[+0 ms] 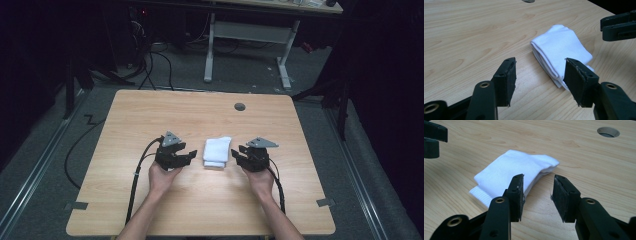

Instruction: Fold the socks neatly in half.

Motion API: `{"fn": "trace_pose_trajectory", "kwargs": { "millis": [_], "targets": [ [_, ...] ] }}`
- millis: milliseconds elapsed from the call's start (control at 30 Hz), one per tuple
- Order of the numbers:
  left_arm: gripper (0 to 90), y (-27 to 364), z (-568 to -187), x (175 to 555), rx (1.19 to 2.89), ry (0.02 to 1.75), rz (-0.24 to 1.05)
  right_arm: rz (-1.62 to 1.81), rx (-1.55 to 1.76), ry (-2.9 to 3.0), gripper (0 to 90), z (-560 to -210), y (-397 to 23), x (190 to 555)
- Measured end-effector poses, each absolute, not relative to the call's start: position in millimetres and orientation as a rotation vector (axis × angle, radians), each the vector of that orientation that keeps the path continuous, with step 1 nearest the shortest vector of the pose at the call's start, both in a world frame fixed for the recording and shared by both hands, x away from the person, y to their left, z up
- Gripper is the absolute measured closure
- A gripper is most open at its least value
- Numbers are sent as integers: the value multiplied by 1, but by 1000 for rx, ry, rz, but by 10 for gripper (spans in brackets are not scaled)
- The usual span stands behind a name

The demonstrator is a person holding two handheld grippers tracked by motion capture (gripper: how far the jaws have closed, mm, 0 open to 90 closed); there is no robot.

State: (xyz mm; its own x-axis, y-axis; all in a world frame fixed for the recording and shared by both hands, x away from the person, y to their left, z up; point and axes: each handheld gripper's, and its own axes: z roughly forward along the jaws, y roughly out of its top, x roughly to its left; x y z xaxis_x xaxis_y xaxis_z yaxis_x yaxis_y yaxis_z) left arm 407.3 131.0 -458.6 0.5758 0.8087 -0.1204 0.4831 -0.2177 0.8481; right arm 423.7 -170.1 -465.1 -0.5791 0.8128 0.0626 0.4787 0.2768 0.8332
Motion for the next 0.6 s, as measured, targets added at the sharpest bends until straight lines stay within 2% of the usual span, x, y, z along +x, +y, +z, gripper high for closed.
{"fn": "trace_pose_trajectory", "kwargs": {
  "millis": [600],
  "targets": [
    [427, 148, -457, 396, 1826, 1075, 458, 1256, 1173, 2143, 629, -458, -193, 417]
  ]
}}
